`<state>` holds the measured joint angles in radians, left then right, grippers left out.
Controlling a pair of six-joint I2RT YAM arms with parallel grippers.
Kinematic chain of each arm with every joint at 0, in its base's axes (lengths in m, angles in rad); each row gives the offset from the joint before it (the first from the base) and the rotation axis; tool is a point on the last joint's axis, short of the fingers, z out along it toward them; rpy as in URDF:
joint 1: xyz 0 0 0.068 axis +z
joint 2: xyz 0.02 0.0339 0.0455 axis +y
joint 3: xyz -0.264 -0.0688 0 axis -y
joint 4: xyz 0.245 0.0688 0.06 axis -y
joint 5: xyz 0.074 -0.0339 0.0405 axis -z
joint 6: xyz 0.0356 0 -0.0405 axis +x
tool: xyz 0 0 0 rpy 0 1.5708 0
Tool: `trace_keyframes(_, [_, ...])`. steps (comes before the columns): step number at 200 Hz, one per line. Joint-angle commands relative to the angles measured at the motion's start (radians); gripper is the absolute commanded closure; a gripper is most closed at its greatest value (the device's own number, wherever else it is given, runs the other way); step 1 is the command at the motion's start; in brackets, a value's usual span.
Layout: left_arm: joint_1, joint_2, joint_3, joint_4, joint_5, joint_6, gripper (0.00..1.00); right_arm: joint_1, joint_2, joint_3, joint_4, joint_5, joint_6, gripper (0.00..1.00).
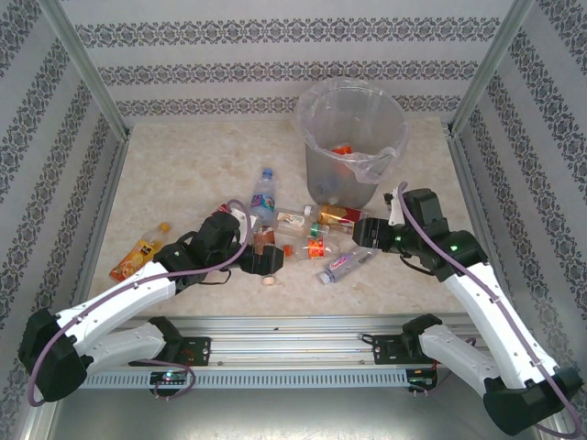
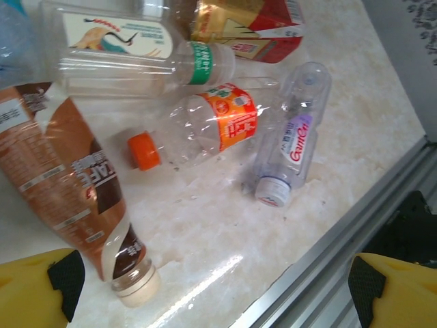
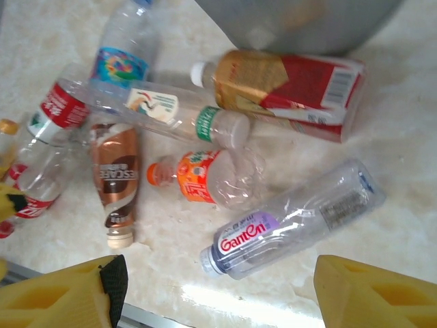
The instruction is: Put the plastic bottles in the bin
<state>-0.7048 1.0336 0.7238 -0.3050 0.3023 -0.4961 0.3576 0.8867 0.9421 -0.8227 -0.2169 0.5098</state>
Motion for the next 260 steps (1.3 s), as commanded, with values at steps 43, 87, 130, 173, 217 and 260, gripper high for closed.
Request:
trace_keyframes(43, [0.005,0.014,-0.053,0.199,0.106,0.032,0.00,-0.002,0.048,-0.156,0.089,0.124,0.257,0.20])
trace_keyframes(87, [0.005,0.048,-0.029,0.222,0.187,0.116,0.00,-0.018,0.058,-0.280,0.142,0.110,0.375,0.15])
trace_keyframes(130, [0.005,0.063,-0.039,0.296,0.205,0.090,0.00,-0.020,0.089,-0.376,0.284,0.043,0.453,0.18])
trace_keyframes(173, [0.004,0.057,-0.053,0.334,0.217,0.065,0.00,-0.002,0.149,-0.399,0.382,0.022,0.484,0.17])
trace_keyframes(217, [0.003,0.037,-0.085,0.375,0.208,0.040,0.00,0.022,0.203,-0.400,0.448,0.022,0.500,0.18])
trace_keyframes(260, [0.002,0.011,-0.097,0.381,0.189,0.029,0.00,0.031,0.251,-0.403,0.484,0.032,0.521,0.20])
